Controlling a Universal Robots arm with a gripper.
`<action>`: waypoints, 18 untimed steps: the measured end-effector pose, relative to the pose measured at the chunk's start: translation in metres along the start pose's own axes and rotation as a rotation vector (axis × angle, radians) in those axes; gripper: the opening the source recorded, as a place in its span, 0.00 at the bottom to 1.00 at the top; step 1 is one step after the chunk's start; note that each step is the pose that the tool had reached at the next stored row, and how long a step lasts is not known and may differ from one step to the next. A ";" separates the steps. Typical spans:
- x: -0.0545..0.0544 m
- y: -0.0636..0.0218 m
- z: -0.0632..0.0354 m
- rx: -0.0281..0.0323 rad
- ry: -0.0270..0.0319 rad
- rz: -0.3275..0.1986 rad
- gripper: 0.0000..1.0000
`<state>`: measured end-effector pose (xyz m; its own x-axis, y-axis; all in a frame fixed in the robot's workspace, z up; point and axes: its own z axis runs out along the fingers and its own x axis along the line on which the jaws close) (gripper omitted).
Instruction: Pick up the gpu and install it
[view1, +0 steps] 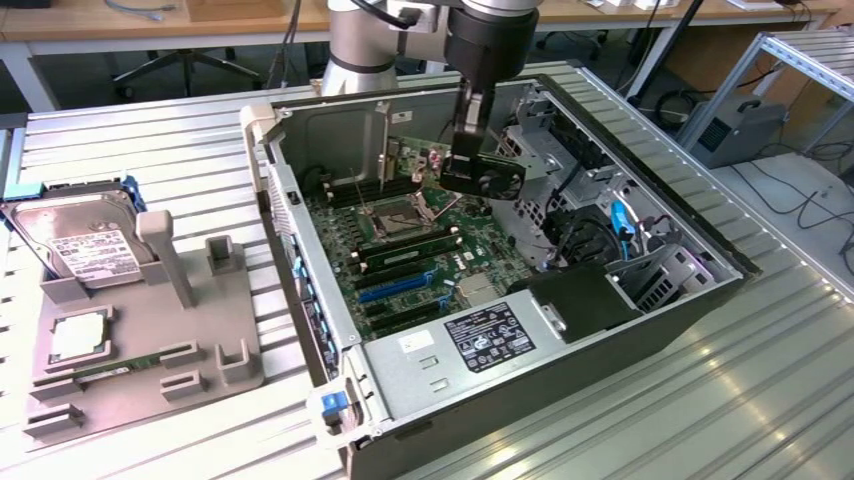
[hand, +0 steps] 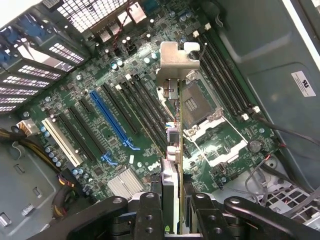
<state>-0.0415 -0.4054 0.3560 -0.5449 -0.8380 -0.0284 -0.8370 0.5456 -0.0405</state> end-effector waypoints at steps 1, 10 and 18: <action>0.000 0.0000 0.0000 -0.0001 -0.0002 -0.006 0.27; 0.000 0.0000 0.0002 -0.0017 -0.0024 -0.060 0.27; 0.000 0.0000 0.0004 -0.0031 -0.0045 -0.111 0.27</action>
<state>-0.0415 -0.4054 0.3556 -0.4485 -0.8934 -0.0284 -0.8925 0.4493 -0.0405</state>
